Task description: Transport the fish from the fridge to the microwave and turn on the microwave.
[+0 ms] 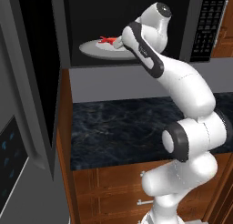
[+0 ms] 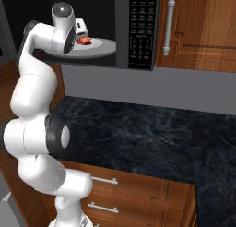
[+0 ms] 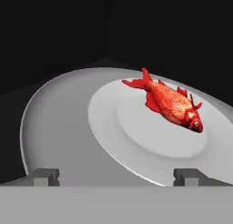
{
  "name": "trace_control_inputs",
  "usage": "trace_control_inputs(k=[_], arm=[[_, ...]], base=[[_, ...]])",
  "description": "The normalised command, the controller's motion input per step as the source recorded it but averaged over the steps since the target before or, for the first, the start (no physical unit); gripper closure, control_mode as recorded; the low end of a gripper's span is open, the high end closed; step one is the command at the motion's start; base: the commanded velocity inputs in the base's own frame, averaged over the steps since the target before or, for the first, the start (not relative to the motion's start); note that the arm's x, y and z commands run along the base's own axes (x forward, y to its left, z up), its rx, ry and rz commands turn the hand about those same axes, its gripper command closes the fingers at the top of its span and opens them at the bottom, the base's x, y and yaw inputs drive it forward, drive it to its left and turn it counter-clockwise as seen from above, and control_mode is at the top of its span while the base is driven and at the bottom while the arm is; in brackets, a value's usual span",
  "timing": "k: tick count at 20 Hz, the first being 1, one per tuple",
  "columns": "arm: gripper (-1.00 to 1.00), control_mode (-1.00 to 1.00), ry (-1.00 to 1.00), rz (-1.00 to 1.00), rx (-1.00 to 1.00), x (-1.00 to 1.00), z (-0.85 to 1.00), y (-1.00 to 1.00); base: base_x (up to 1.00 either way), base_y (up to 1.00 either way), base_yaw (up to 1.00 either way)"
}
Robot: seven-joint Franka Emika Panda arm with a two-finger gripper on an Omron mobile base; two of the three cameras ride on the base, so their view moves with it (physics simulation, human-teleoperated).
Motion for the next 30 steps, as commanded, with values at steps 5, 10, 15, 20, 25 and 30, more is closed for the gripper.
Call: trace_control_inputs(k=[5,10,15,20,25,30], arm=[[-1.00,-1.00,-0.01,0.00,0.20,-0.60,0.25,-0.10],[-1.00,-1.00,0.00,0.00,0.14,-0.67,0.36,-0.08],[-1.00,-1.00,0.01,0.00,0.07,-0.68,0.32,-0.02],[-1.00,-1.00,0.02,-0.02,0.00,-0.65,0.16,0.00],[-1.00,-1.00,0.07,-0.03,0.00,-0.59,0.04,0.00],[-1.00,-1.00,0.11,-0.02,0.00,-0.55,0.01,0.00]], base=[[0.00,0.00,0.00],[0.00,0.00,0.00],[0.00,0.00,0.00],[0.00,0.00,0.00],[0.00,0.00,0.00],[0.00,0.00,0.00]])
